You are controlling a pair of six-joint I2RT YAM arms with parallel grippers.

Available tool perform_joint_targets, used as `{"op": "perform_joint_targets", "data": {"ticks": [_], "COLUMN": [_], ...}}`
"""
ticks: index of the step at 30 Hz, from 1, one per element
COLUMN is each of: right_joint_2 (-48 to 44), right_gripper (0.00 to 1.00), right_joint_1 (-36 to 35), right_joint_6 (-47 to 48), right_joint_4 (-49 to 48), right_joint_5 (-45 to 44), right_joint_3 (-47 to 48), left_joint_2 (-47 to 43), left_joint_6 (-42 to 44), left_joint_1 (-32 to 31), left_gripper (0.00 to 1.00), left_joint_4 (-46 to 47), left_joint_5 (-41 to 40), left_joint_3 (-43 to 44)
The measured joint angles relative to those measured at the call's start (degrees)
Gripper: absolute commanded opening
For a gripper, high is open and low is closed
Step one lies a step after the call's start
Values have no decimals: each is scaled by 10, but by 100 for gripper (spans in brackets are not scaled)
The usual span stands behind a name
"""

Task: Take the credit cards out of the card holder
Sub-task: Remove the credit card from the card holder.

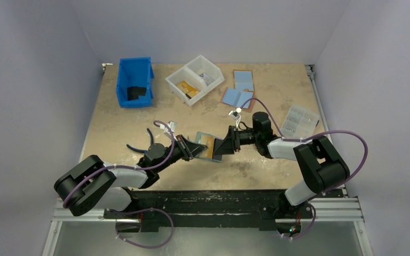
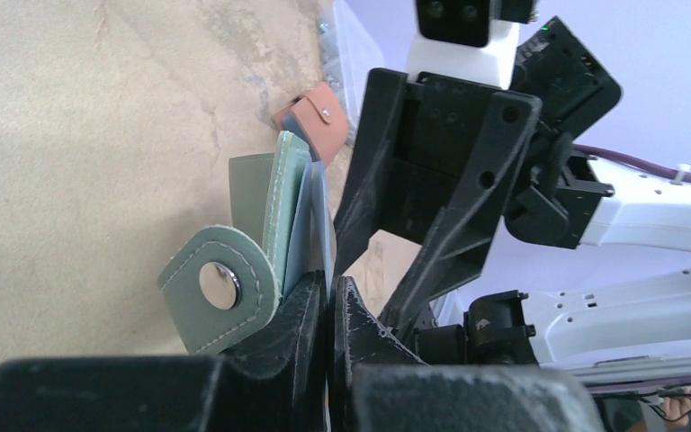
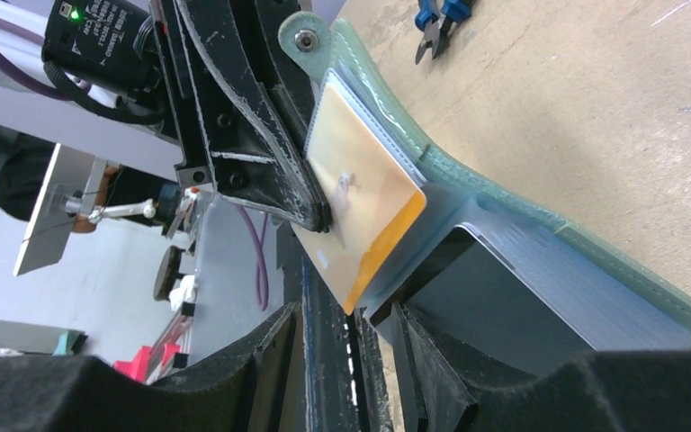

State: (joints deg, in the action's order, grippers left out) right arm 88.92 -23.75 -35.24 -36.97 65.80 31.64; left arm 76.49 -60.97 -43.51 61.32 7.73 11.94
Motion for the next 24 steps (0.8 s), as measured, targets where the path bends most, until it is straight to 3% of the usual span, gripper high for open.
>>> {"op": "perform_joint_targets", "data": {"ticks": [11, 19, 24], "right_joint_2": [7, 7, 7], "right_gripper": [45, 42, 24], "right_joint_1": [-5, -6, -6], "right_joint_6": [-54, -54, -53], "right_joint_4": [-69, -64, -64], "right_joint_5": [30, 30, 30], "right_joint_3": [-1, 0, 0], "left_joint_2": [56, 67, 67], "left_joint_6": [-34, -45, -46], "left_joint_1": [0, 0, 0], "left_gripper": [0, 0, 0], "left_joint_4": [97, 121, 124], "left_joint_5": [26, 40, 43], "left_joint_3": [-6, -6, -6]}}
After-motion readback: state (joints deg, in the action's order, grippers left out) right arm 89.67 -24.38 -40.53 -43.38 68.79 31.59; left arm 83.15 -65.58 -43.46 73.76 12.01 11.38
